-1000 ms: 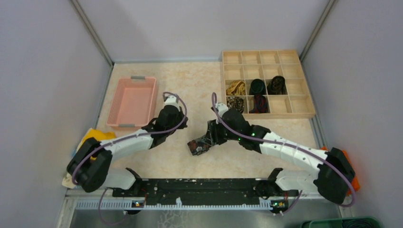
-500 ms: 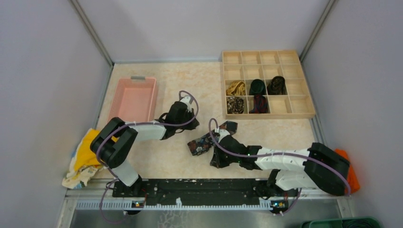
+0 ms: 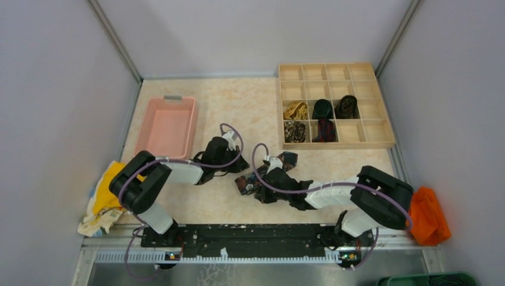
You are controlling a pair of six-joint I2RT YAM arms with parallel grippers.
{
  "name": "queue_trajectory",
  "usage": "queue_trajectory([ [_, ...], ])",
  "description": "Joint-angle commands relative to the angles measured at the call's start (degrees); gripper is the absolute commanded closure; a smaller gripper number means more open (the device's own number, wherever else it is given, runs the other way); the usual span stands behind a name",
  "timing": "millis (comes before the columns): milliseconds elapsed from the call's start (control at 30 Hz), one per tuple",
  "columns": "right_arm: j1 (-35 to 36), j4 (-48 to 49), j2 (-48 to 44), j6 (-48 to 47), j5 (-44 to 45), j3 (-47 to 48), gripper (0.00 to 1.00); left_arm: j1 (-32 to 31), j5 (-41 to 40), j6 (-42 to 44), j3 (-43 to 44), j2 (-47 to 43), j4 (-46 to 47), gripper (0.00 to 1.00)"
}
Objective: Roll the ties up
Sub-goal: Roll the tie at the center of the board.
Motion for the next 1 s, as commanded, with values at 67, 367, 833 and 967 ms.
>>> queue_trajectory([
  [67,0.4,-1.5,5.6,-1.7,5.4,4.7,1.0,-0.3,3.5,-1.6,-4.7,0.2,-1.5,1.0],
  [367,0.4,-2.7,8.5,-3.4,7.3,8.4,1.0,-0.7,5.4,-2.3,-5.0,-0.2,-1.6,1.0],
  [833,5.1,-28.6,-5.9,-9.6,17.5,14.2,1.0,2.0,-25.2,-9.7,0.4,-23.9,-21.0,1.0],
  [967,8.6,-40.9,-5.5,-11.7,24.6,22.5,0.97,1.9,-32.0,-9.9,2.0,-40.6,-30.9,1.0],
])
